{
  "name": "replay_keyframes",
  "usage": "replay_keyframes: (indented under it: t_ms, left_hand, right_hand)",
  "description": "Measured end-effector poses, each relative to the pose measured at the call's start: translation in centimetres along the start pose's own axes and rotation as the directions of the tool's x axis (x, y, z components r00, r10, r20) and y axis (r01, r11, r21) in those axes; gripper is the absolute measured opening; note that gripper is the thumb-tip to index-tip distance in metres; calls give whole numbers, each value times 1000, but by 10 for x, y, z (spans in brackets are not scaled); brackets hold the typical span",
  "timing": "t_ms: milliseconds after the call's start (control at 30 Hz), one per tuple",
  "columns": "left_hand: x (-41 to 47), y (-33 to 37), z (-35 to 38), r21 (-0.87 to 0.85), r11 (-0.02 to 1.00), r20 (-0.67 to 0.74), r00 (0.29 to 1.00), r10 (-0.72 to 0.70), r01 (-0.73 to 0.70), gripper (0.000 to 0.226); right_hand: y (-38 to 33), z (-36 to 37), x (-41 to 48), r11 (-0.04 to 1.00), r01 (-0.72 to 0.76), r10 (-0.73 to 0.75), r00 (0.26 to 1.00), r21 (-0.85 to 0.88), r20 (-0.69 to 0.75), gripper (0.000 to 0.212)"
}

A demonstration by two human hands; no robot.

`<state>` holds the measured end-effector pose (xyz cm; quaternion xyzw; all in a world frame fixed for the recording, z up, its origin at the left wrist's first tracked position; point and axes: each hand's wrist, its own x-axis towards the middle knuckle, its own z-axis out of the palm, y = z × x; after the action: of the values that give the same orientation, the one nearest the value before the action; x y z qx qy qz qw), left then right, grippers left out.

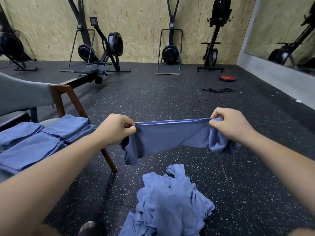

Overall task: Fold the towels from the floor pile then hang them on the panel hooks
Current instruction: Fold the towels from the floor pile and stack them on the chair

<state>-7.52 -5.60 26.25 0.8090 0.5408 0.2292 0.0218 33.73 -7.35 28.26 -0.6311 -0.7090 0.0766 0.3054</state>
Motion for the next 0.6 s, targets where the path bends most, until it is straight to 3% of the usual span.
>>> replay_keyframes:
  t_ms: [200,400,600]
  left_hand:
    - [-3,-10,-1,94,996,61,998,-17,11,3]
    - [-3,-23,-2,78,995,53,997,-62,58,28]
    - [-6,-29,-4,-222,948,85,973,-216,230,21]
  right_hand:
    - [17,6,2,998,-59,59,998,-7,22,14]
    - [31,15,3,994,-105,107,993,-32,57,14]
    - [40,20,5,991,-126,130,986,-48,105,14]
